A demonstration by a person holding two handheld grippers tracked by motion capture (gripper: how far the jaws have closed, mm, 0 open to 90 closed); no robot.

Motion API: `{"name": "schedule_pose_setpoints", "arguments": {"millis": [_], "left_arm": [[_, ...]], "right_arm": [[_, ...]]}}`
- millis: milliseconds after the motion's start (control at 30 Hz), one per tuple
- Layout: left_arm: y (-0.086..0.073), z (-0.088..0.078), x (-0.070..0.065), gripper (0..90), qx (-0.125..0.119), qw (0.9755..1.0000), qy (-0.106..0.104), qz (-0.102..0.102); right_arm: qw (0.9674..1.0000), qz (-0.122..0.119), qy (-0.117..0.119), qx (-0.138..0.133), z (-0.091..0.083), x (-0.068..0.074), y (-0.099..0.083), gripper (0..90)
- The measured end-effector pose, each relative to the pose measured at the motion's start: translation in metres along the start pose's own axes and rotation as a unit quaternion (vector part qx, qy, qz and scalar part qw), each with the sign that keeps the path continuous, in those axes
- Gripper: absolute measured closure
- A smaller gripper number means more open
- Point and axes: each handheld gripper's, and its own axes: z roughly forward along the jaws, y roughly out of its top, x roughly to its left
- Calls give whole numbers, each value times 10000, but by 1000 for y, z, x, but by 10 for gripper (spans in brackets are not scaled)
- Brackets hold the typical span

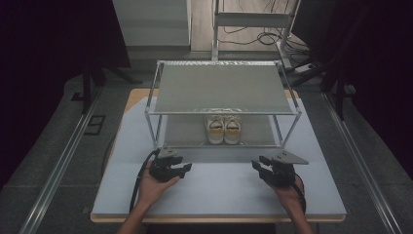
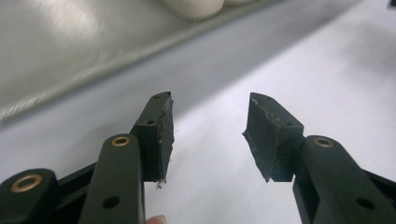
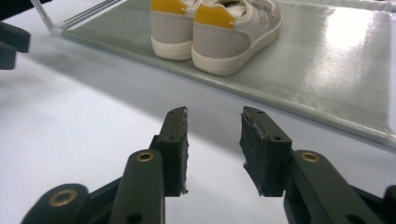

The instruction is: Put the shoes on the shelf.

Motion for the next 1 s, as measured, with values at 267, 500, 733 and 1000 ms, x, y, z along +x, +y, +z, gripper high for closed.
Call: {"name": "schedule_pose_setpoints", "arguments": {"millis": [267, 500, 733, 1000], "left_arm": [[-35, -17, 14, 496, 60, 9997, 216, -131], [-50, -24, 24, 478, 84, 9990, 366, -233], [-51, -25, 29, 449, 76, 9985, 474, -270], [-50, -16, 30, 355, 184, 9966, 797, -86]], "right_arm": [[9999, 64, -34, 96, -15, -17, -25, 532], [9994, 233, -107, 216, -20, -32, -41, 497], [9994, 246, -127, 189, -20, -33, -42, 483], [9990, 177, -342, 239, -17, -35, -41, 396]]}}
